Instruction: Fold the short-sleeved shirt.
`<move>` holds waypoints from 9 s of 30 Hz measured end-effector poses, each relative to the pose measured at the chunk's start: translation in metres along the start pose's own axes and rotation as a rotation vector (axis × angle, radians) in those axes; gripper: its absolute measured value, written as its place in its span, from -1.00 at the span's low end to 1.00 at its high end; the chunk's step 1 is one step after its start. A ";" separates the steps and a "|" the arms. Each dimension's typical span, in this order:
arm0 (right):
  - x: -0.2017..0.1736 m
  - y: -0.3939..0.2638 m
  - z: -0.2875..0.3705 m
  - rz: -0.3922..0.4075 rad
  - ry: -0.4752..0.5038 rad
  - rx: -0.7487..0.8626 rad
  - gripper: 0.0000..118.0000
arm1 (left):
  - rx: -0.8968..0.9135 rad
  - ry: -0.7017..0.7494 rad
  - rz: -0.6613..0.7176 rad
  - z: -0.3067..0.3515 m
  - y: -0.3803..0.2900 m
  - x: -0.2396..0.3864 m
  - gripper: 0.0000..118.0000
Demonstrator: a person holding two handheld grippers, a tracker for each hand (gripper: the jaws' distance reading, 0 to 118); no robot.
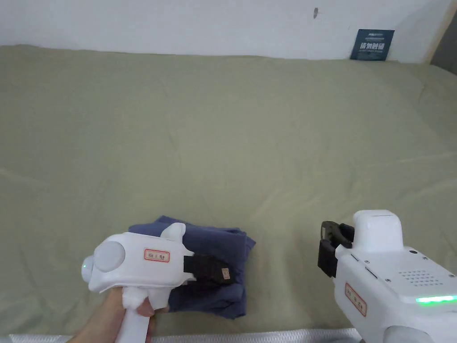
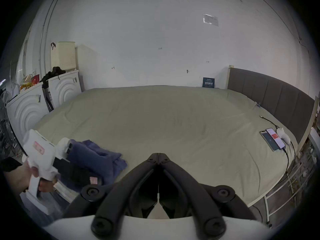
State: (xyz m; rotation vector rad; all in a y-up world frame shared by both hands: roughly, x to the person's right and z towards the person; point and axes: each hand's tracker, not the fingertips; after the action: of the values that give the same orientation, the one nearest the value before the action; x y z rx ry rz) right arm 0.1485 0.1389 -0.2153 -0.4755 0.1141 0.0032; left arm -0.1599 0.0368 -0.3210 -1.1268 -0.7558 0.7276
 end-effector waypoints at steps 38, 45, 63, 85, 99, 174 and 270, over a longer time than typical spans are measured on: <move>-0.014 -0.066 -0.204 -0.893 0.972 -0.719 -0.99 | -0.037 0.002 -0.055 0.096 0.044 -0.041 -0.56; -0.058 0.017 -0.075 -0.043 0.184 -0.079 -1.00 | -0.017 0.062 -0.053 0.099 0.043 -0.038 -0.60; -0.097 0.048 -0.053 0.095 -0.094 0.243 -1.00 | 0.106 0.155 -0.032 0.184 0.063 -0.033 -0.60; -0.362 0.061 -0.156 0.138 0.300 0.204 -1.00 | 0.209 0.496 0.154 0.464 0.121 -0.190 -0.59; -0.355 0.052 -0.160 0.118 0.318 0.141 -1.00 | 0.259 0.607 0.114 0.478 0.121 -0.188 0.91; 0.007 0.143 -0.013 0.019 -0.068 0.361 1.00 | 0.972 0.818 -0.584 0.072 0.026 0.232 1.00; 0.004 0.154 -0.002 0.021 -0.044 0.375 1.00 | 0.894 0.887 -0.560 0.079 0.030 0.243 1.00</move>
State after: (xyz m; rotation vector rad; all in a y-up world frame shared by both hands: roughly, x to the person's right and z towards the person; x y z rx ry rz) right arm 0.1475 0.2745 -0.2878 -0.0994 0.0737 0.0131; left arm -0.0954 0.2844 -0.2917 -0.2882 0.0690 0.0015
